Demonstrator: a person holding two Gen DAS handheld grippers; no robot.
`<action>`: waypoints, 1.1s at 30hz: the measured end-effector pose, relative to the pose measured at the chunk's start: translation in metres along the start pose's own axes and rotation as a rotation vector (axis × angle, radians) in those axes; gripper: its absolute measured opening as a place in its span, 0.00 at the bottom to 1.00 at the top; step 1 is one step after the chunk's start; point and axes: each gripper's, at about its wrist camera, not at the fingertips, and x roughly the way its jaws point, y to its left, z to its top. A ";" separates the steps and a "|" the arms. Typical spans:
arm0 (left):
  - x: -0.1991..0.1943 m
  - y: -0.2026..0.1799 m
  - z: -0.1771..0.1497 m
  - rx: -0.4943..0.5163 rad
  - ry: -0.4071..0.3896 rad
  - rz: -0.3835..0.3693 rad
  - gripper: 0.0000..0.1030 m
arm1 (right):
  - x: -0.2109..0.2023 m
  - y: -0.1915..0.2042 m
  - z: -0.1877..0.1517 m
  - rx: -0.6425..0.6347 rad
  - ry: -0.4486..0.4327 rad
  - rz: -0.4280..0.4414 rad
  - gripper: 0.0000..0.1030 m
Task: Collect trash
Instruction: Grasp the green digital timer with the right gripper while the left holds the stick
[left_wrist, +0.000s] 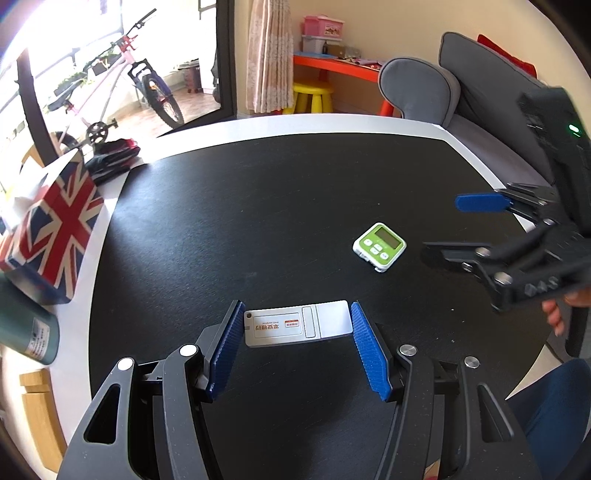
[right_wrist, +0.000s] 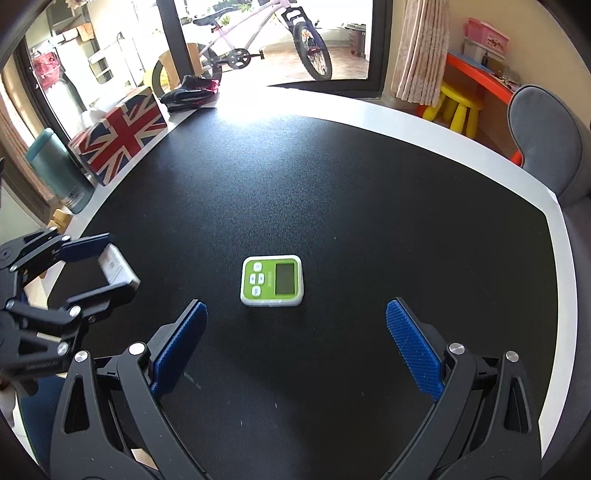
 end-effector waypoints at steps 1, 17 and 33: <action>0.000 0.001 -0.002 -0.003 0.000 -0.001 0.56 | 0.004 0.002 0.003 -0.004 0.007 0.003 0.93; 0.003 0.015 -0.013 -0.037 0.009 -0.014 0.56 | 0.063 0.016 0.019 -0.029 0.116 -0.025 0.93; 0.004 0.010 -0.014 -0.035 0.002 -0.024 0.56 | 0.056 0.017 0.014 -0.039 0.083 -0.033 0.47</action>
